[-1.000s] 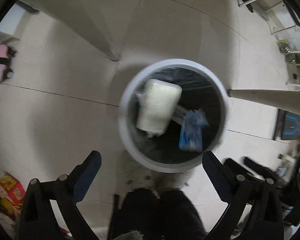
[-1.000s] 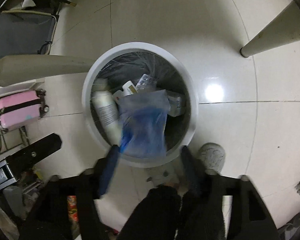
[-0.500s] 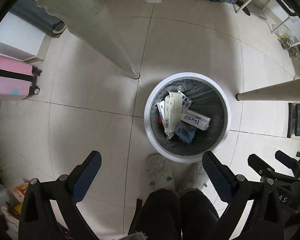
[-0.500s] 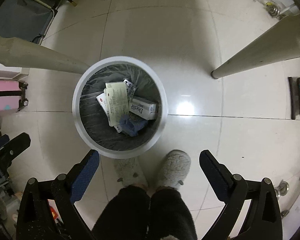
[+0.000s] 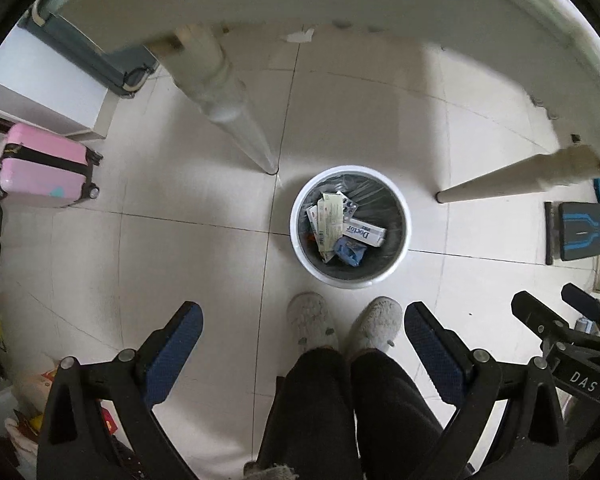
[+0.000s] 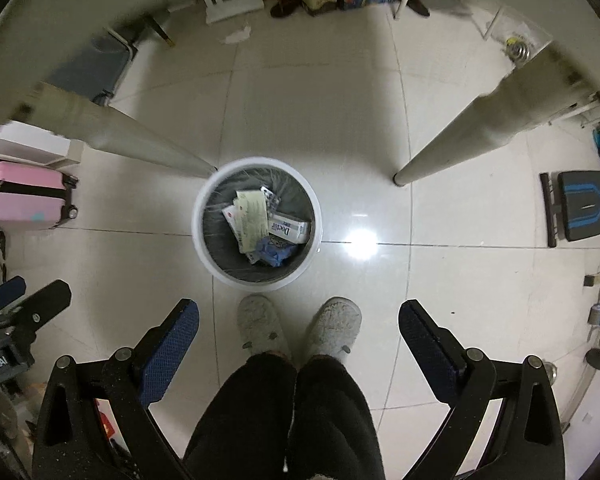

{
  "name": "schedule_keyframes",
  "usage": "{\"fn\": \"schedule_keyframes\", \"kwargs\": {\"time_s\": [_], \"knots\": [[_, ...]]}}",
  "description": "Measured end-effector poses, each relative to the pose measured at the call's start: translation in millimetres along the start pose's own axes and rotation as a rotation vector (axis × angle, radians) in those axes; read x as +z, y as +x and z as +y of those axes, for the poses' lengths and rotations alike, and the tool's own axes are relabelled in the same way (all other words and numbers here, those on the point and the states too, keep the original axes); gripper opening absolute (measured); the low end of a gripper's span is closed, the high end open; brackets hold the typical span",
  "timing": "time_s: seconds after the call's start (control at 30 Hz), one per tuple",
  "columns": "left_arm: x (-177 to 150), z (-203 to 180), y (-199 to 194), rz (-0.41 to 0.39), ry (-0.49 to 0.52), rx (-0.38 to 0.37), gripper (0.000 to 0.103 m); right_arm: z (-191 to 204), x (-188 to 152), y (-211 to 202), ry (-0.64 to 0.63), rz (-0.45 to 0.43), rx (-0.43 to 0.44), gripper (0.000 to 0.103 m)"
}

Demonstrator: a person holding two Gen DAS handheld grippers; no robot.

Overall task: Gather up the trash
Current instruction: 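Raise both tools back over the table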

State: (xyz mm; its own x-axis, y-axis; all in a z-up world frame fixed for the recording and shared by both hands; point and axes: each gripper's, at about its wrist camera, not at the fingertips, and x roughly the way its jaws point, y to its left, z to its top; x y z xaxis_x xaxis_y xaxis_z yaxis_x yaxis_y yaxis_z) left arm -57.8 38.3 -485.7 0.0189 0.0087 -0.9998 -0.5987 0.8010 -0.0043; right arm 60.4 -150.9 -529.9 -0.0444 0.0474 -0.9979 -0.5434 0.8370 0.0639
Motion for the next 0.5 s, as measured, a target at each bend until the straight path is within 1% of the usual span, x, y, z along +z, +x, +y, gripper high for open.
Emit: {"fn": "schedule_keyframes", "kwargs": {"time_s": [0.03,0.13,0.27,0.4,0.5], "knots": [[-1.9,0.8,-11.6,-0.005,0.005,-0.003,0.103,1.1,-2.1,-10.6,-0.004,-0.002,0.003,0.101],[-6.8,3.9,-47.4,-0.021,0.016,-0.013,0.103,7.5,-9.8,-62.9,-0.007,-0.016,0.011,0.101],[-6.8,8.9,-94.2,-0.054,0.036,-0.018,0.103,17.7,-17.1,-121.9,-0.007,-0.033,0.028,0.101],[3.9,10.9,-135.0,-0.113,0.028,-0.008,0.103,23.8,-15.5,-172.6,0.014,-0.063,0.064,0.101],[23.4,10.9,-158.9,-0.148,-0.007,-0.021,0.103,24.6,-2.8,-208.9,0.048,-0.098,0.097,0.101]]}}
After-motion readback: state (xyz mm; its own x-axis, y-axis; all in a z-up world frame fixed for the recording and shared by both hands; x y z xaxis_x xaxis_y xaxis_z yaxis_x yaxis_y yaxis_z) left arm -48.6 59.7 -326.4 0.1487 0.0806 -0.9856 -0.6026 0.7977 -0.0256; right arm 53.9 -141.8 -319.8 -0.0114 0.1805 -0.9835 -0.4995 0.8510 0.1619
